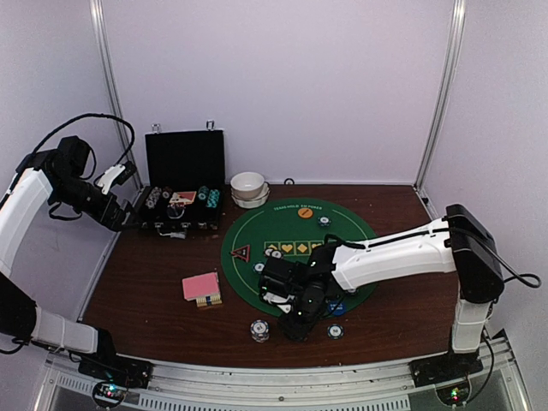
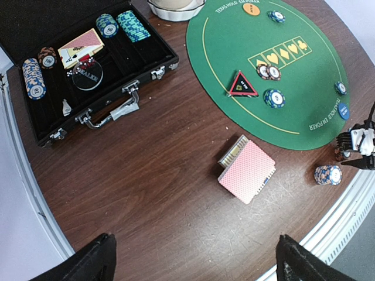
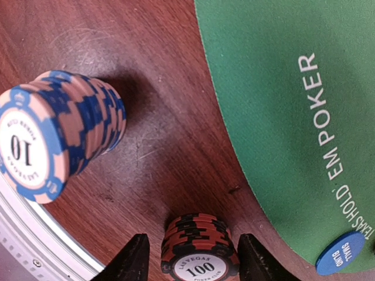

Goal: Distribute texas hold em gaming equipment

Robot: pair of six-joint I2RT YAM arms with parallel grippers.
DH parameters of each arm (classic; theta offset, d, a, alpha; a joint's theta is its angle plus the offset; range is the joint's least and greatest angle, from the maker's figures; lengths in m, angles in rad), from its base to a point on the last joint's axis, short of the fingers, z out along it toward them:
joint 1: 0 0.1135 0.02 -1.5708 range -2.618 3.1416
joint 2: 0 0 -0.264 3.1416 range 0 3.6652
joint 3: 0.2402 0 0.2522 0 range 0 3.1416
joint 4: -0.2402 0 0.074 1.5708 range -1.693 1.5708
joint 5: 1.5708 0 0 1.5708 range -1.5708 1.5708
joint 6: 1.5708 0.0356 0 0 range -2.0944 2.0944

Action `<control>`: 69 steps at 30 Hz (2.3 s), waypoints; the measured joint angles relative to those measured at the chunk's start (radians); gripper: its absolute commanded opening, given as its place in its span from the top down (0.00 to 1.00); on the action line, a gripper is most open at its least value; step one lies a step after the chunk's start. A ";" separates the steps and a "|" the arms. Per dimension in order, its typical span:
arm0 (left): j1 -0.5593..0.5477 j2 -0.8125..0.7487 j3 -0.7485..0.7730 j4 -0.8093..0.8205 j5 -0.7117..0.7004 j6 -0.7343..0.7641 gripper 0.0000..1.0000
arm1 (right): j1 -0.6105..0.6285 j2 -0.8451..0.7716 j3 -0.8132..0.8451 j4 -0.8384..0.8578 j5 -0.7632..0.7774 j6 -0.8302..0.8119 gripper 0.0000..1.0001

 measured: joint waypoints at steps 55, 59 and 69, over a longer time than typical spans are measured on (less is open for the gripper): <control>0.000 -0.003 0.004 -0.012 0.002 0.001 0.02 | -0.650 0.150 0.465 -0.112 0.220 -0.060 0.95; 0.000 -0.003 0.004 -0.013 0.005 0.002 0.03 | -0.713 0.283 0.584 -0.099 0.219 -0.058 0.94; 0.000 -0.003 0.004 -0.014 0.006 0.006 0.02 | -0.768 0.492 0.818 -0.106 0.192 -0.047 0.92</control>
